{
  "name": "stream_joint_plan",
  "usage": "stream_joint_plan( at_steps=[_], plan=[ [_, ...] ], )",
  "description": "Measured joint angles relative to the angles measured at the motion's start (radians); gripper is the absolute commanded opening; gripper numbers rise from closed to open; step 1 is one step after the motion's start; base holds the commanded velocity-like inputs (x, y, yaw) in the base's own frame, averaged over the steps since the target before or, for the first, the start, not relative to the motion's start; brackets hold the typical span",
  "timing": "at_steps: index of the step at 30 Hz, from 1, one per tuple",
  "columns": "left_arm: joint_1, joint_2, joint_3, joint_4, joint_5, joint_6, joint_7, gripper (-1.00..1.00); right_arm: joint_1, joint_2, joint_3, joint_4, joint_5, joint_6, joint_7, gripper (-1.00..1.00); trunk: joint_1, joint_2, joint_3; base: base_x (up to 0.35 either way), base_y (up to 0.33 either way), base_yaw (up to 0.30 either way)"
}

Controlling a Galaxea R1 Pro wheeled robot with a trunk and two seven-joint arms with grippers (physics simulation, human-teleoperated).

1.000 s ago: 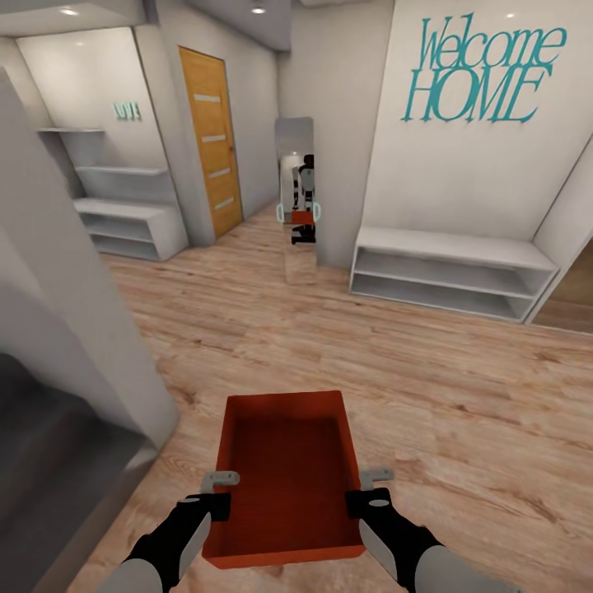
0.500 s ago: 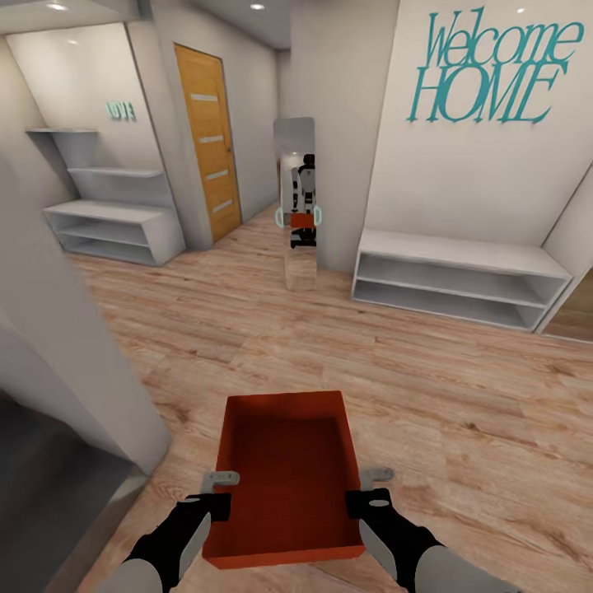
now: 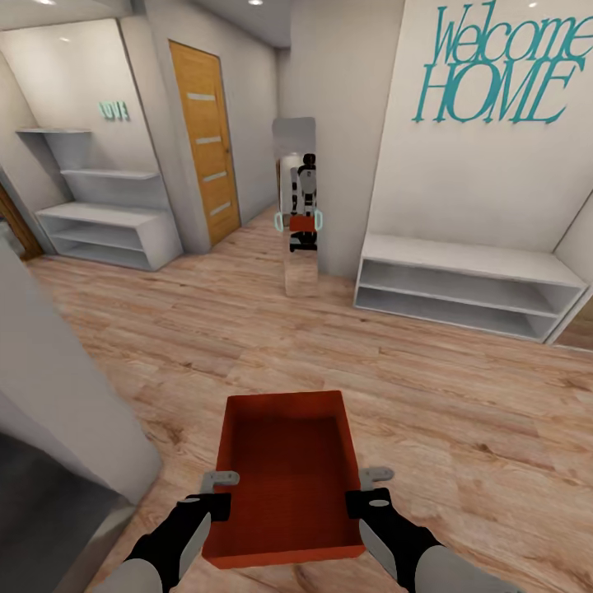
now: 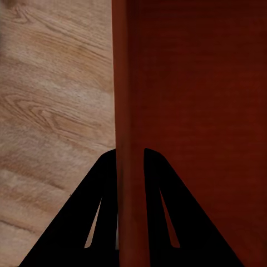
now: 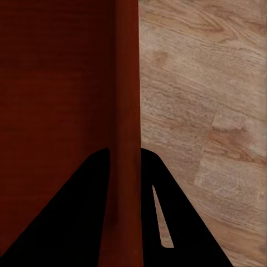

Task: Move the two storage containers from the living room to the garage. In the garage, place one container on the floor and stack the other container on top of it (either order is fine).

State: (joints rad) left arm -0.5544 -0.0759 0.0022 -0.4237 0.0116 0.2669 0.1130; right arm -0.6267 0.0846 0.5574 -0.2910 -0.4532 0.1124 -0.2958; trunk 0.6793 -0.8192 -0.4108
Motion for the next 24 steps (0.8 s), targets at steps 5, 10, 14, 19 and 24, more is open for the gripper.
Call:
stream_joint_plan(
  at_steps=[5, 10, 14, 19, 24],
  plan=[
    [0.000, 0.000, 0.000, 0.000, 0.000, 0.000, 0.000, -1.00, 0.000, 0.000, 0.000, 0.000, 0.000, 0.000, 0.000, -1.00, 0.000, 0.000, 0.000, 0.323, 0.000, 0.000],
    [0.001, 0.000, 0.000, 0.000, 0.000, 0.000, 0.000, -1.00, 0.000, 0.000, 0.000, 0.000, 0.000, 0.000, 0.000, -1.00, 0.000, 0.000, 0.000, 0.323, 0.000, 0.000],
    [0.000, 0.000, 0.000, 0.000, 0.000, 0.000, 0.000, -1.00, 0.000, 0.000, 0.000, 0.000, 0.000, 0.000, 0.000, -1.00, 0.000, 0.000, 0.000, 0.323, 0.000, 0.000],
    [0.000, 0.000, 0.000, -0.001, 0.000, 0.000, 0.001, -1.00, 0.000, -0.001, 0.000, -0.002, 0.000, 0.000, 0.000, -1.00, 0.000, 0.000, 0.000, 0.323, 0.000, 0.085],
    [0.000, 0.000, 0.000, -0.001, 0.000, 0.000, 0.000, -1.00, 0.000, 0.000, 0.000, -0.001, 0.000, 0.000, 0.000, -1.00, 0.000, 0.000, 0.000, 0.323, 0.000, 0.247]
  ],
)
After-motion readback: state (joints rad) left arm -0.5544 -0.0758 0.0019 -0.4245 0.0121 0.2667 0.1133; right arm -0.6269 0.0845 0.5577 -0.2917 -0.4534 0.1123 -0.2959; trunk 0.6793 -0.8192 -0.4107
